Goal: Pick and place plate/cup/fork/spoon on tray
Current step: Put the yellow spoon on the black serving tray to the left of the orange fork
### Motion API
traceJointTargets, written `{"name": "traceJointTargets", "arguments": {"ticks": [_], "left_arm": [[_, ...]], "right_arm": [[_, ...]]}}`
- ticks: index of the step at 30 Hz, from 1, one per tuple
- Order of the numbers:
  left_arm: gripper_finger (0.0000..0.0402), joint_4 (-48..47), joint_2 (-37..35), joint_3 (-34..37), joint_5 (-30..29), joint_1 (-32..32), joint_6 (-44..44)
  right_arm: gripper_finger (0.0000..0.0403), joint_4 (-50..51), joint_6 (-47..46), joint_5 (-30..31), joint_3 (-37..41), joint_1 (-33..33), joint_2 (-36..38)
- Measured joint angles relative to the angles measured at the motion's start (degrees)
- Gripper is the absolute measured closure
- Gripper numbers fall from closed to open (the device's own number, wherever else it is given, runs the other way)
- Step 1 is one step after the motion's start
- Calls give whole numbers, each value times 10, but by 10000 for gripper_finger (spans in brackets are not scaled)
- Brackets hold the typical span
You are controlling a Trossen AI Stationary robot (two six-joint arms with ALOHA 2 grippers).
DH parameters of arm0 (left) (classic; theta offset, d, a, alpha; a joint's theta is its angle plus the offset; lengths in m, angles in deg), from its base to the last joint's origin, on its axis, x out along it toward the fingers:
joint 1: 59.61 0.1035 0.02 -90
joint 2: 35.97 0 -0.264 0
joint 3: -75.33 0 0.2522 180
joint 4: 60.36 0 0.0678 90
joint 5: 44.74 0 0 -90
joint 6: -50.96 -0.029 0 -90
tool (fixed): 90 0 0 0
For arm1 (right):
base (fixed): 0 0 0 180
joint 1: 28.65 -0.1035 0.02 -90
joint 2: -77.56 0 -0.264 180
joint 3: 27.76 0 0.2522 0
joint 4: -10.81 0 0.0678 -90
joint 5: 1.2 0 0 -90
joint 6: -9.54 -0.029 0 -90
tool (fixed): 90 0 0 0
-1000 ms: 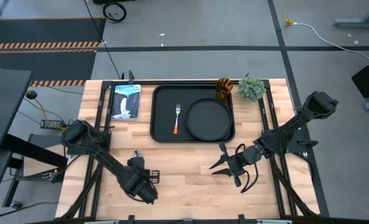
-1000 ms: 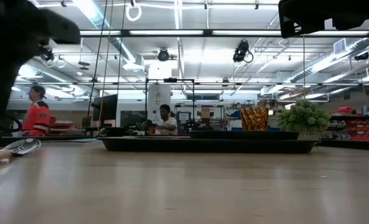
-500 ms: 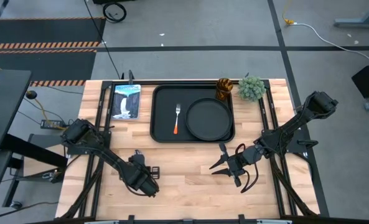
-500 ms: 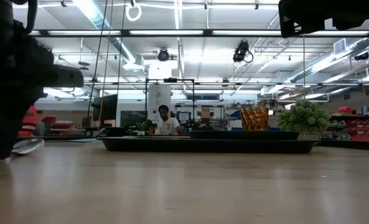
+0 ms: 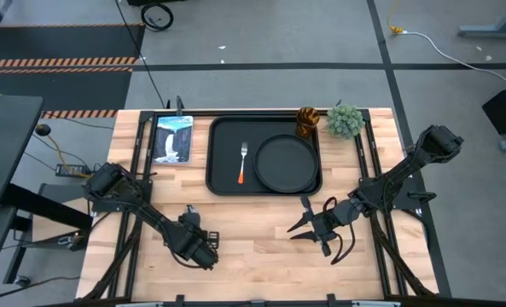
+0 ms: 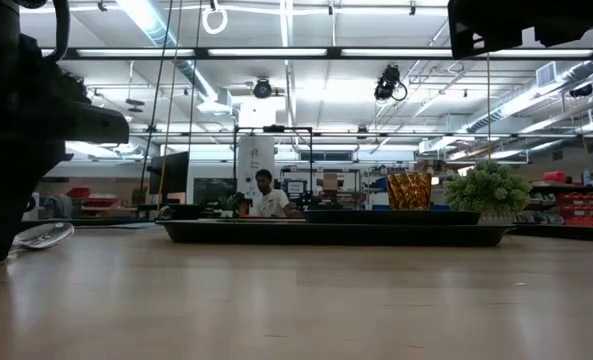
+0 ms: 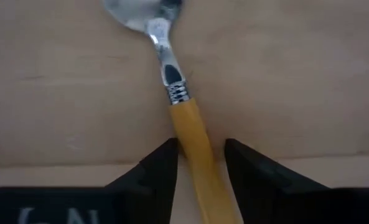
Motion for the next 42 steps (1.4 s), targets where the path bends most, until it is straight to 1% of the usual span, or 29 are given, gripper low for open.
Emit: {"name": "traceJointTargets", "arguments": {"ticks": [4,7,13,17,21,28,30,34,37,39,42], "left_arm": [[284,32,-4,16,-4,-2,-37],[303,37,-4,18,-4,-2,-61],[332,35,-4,18,-3,-2,-72],[332,34,-6,18,-3,-2,-76],[328,12,-12,5,2,-2,-78],[331,-10,-48,-6,-18,-2,-78],[329,-10,-61,-6,-30,0,-78],[328,-14,-79,-6,-77,10,-80],[328,-29,-92,-7,-100,35,-96],[327,-30,-92,-7,-103,60,-124],[327,-27,-97,-7,-104,113,-183]], "right_arm": [[300,1,0,0,0,-3,0],[300,1,1,0,0,-5,0],[300,0,2,0,0,-5,0],[300,-3,2,0,0,-5,0],[300,-3,2,0,0,-5,0],[300,-3,3,0,0,-5,0],[300,-3,3,0,0,-5,0],[300,-4,4,0,0,-5,0],[300,-10,5,0,0,-5,0],[300,-12,5,0,0,-5,0],[300,-16,7,0,0,-5,0]]}}
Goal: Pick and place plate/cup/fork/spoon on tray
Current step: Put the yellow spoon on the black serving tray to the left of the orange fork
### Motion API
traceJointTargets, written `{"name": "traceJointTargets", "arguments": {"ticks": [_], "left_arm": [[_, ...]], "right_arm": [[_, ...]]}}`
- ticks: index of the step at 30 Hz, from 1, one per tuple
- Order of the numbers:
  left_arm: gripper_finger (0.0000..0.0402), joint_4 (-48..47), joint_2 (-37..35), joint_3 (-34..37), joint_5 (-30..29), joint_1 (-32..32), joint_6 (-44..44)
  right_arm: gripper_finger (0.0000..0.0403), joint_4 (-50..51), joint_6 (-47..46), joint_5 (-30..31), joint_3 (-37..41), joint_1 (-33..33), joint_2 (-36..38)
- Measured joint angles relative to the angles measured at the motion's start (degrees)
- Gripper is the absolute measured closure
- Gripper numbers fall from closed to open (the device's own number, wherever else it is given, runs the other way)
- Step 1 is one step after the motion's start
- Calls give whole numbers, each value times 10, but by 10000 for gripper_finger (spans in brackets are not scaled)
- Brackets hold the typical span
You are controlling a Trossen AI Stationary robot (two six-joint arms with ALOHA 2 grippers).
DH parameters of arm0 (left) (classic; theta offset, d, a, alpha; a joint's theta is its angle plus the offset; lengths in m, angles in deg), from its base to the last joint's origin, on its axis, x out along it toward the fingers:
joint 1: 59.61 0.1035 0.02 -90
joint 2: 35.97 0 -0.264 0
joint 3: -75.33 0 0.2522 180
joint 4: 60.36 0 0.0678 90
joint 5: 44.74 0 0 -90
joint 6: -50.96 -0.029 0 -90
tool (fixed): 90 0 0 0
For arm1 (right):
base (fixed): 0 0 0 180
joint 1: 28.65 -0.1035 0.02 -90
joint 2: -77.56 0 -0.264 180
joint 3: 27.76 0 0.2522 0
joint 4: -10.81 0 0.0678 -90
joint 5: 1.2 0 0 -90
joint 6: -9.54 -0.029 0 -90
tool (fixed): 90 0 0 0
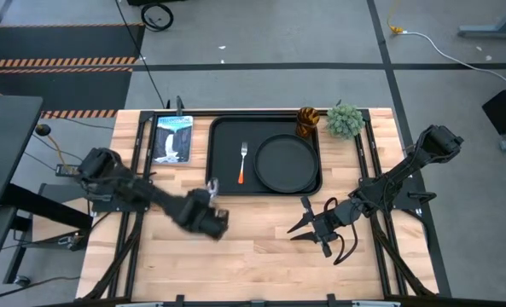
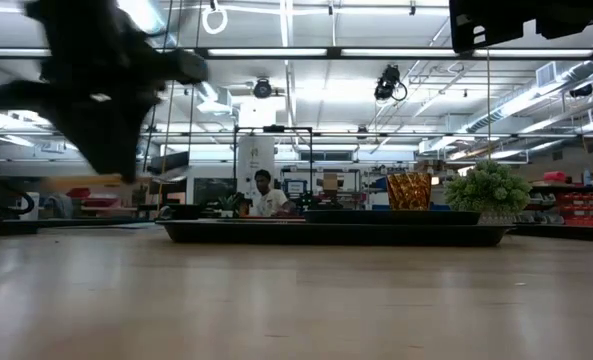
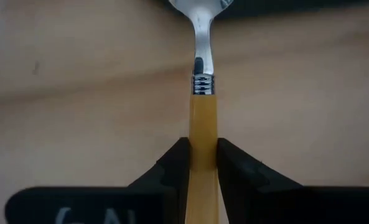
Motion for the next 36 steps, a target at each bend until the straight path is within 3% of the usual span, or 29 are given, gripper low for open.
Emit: {"name": "traceJointTargets", "arguments": {"ticks": [8,18,25,36], "left_arm": [[327,46,-11,0,34,167,-215],[327,114,-3,0,66,335,-363],[327,152,41,0,73,387,-394],[327,191,99,0,91,407,-405]], "right_arm": [[300,-3,2,0,0,0,0],[300,-7,13,0,0,0,0],[300,-8,13,0,0,0,0],[300,-8,13,0,0,0,0]]}}
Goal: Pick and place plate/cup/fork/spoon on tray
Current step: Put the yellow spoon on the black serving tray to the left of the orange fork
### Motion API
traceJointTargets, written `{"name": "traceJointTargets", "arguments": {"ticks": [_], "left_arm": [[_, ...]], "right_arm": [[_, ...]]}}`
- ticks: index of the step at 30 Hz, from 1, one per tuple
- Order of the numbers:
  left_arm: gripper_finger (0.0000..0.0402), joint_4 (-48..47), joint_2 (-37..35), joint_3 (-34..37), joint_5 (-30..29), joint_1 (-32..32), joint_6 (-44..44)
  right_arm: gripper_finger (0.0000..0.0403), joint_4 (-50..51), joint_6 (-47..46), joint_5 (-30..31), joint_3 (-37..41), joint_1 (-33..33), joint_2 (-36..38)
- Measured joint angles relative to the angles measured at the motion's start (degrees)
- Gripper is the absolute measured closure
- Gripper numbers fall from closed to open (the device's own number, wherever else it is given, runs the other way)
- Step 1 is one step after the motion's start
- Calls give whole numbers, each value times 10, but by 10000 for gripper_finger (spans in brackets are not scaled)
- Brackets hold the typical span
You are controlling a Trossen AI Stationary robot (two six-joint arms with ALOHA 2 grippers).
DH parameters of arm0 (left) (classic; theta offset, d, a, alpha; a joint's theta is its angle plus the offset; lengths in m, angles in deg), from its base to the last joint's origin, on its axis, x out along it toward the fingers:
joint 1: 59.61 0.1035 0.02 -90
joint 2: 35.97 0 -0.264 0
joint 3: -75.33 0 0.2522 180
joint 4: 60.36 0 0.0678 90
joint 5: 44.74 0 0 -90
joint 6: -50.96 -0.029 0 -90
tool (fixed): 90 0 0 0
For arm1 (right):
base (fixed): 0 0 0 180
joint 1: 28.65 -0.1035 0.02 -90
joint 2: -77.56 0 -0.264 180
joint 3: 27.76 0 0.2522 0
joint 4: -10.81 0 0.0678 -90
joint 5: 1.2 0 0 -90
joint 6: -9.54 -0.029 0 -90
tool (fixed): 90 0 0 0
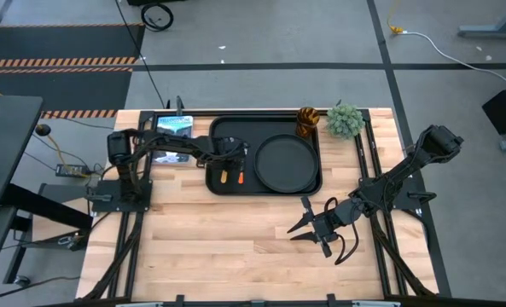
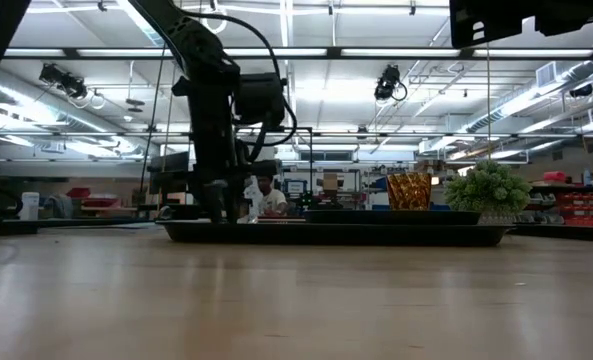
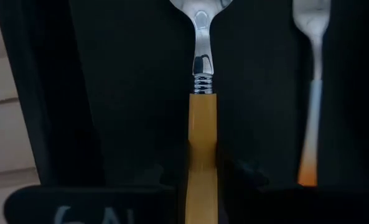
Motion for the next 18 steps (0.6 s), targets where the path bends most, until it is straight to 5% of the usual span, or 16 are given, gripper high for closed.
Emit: {"name": "traceJointTargets", "arguments": {"ticks": [7,18], "left_arm": [[319,2,8,0,0,0,0],[244,2,-14,0,29,0,-20]], "right_arm": [[300,0,0,0,0,0,0],[300,0,1,32,0,0,0]]}}
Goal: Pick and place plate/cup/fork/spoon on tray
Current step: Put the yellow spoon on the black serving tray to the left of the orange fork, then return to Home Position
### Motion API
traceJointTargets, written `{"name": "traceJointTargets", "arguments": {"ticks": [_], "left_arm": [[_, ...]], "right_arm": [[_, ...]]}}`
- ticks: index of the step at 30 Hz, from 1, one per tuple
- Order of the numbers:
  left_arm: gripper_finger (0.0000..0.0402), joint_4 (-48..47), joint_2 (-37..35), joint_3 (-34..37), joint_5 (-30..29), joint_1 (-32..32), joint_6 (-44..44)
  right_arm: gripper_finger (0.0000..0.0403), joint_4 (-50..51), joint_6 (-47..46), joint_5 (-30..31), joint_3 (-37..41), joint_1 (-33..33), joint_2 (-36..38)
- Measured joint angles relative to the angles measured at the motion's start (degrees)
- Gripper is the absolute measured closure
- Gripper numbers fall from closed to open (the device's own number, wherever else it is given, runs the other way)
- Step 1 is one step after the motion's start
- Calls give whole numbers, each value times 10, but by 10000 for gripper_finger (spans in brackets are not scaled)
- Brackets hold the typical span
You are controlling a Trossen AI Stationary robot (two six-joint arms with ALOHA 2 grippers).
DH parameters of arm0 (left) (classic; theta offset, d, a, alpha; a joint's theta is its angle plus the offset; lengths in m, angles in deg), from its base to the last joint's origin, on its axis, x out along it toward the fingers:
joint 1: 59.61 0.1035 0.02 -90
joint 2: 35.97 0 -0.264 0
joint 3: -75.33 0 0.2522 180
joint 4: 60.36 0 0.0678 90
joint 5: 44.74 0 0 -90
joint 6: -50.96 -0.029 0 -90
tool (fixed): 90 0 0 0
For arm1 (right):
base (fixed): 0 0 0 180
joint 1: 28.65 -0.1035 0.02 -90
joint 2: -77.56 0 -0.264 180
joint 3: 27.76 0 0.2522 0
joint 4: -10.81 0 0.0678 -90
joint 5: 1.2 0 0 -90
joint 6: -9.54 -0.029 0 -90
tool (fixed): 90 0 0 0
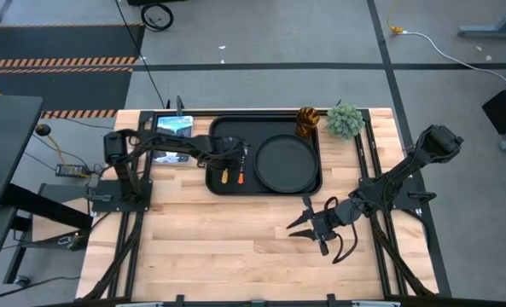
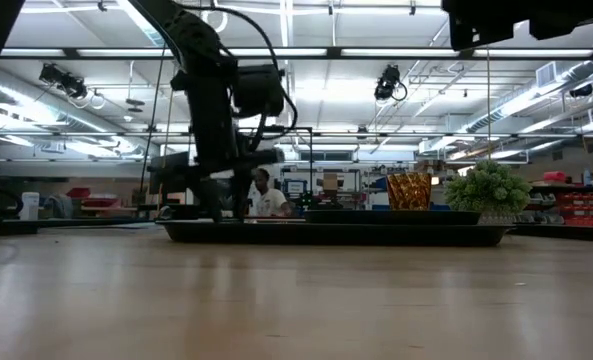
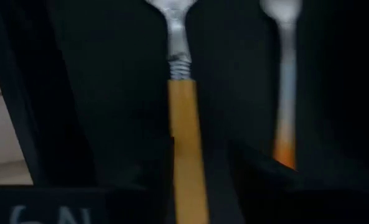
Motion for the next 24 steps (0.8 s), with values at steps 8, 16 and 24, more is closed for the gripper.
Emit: {"name": "traceJointTargets", "arguments": {"ticks": [8,16,24], "left_arm": [[238,-31,-84,0,35,-19,-38],[255,-43,-197,0,137,5,-55],[260,-40,-329,0,205,45,-58]], "right_arm": [[300,43,16,21,1,4,46],[303,-25,-7,-115,90,81,135],[309,-191,-48,-126,180,152,190]]}}
